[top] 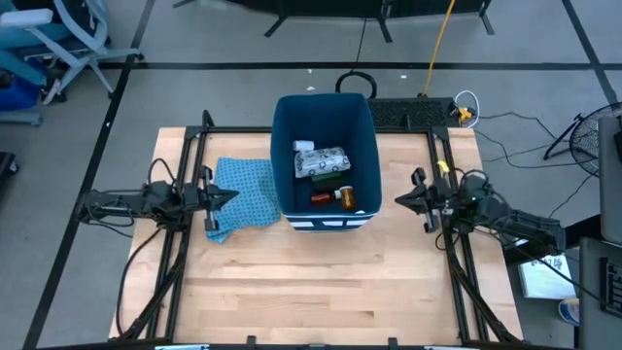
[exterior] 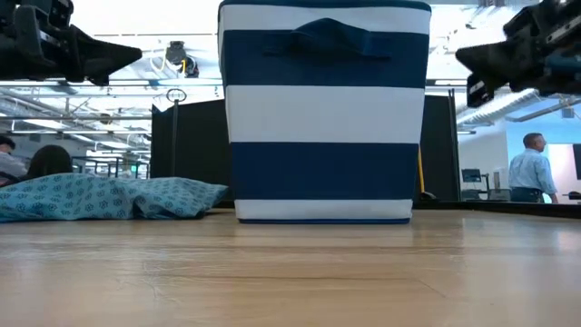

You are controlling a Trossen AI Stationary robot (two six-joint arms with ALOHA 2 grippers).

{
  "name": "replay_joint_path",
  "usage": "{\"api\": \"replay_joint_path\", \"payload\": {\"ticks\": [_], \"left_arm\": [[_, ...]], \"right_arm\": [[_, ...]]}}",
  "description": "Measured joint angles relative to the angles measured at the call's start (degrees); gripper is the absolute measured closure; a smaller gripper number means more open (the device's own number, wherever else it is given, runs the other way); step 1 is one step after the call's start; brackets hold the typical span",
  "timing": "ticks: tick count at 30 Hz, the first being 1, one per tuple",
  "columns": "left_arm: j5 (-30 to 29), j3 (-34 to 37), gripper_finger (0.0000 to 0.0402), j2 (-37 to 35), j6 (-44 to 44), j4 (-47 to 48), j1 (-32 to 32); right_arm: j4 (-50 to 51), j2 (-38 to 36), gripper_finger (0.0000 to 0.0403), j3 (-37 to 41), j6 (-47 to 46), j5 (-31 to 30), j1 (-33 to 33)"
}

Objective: Pick & place medical supplies in basket/bin
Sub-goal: Return to Home Position

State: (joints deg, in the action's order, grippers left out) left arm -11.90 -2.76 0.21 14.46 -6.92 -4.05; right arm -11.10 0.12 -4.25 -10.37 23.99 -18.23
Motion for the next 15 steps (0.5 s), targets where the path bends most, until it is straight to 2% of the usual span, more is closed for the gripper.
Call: {"api": "replay_joint_path", "payload": {"ticks": [3,6,11,15], "left_arm": [[-0.41,0.00,0.0399,0.04,-0.43,0.25,0.00],[-0.17,0.00,0.0398,0.14,-1.59,1.30,-0.02],[1.53,0.02,0.0398,0.09,-2.08,3.27,-0.20],[1.29,0.02,0.0399,0.09,-2.16,3.10,-0.20]], "right_arm": [[-5.78,-0.08,0.0403,3.10,-0.73,-1.11,1.71],[0.02,0.41,0.0403,3.16,1.29,-5.82,4.25],[1.91,1.00,0.0403,3.26,4.94,-11.72,8.52],[1.16,1.36,0.0403,3.30,7.99,-13.71,10.98]]}}
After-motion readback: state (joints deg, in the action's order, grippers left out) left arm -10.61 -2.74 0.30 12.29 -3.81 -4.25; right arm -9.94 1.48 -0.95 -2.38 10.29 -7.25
